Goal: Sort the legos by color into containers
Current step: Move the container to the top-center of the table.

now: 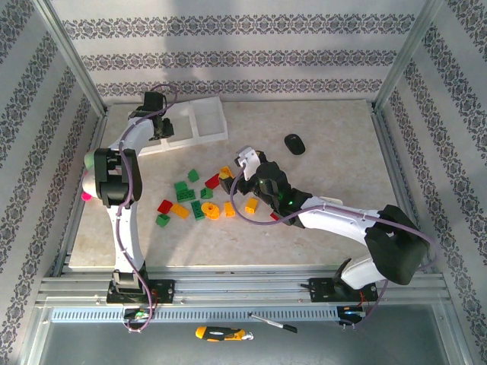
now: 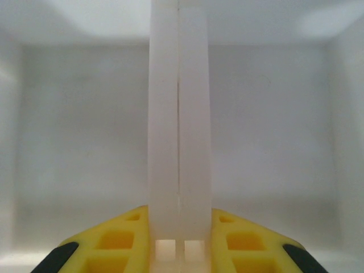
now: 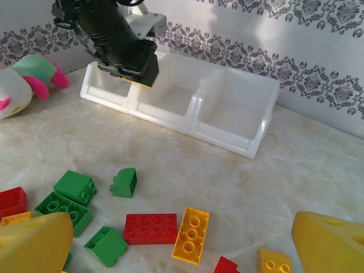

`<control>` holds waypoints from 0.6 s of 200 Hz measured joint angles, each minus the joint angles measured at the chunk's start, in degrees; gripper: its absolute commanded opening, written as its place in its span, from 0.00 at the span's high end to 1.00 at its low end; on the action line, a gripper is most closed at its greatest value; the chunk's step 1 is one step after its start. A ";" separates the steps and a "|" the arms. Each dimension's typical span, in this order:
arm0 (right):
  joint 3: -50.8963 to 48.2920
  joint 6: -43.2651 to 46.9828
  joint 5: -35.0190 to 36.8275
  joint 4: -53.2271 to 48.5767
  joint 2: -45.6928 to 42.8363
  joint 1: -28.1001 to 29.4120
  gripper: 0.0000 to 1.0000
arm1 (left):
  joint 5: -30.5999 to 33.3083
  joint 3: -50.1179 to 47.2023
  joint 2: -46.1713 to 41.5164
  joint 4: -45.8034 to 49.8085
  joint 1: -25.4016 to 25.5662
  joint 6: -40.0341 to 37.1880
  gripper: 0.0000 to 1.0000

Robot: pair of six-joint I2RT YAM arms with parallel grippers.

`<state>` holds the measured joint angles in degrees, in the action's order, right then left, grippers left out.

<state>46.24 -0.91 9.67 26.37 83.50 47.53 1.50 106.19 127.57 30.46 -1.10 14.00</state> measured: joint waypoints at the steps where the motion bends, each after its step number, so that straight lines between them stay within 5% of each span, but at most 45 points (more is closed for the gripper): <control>1: 0.00 -0.02 0.00 0.02 0.00 0.00 0.02 | -0.02 -0.04 -0.02 0.02 0.02 0.00 0.81; 120: -4.31 -4.61 2.99 2.71 -2.51 -2.71 0.02 | -0.22 -1.73 -1.09 0.00 14.32 2.80 0.83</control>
<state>41.93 -5.52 12.67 29.08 80.99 44.82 1.28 104.47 126.48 30.46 13.21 16.80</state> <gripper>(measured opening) 0.982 0.226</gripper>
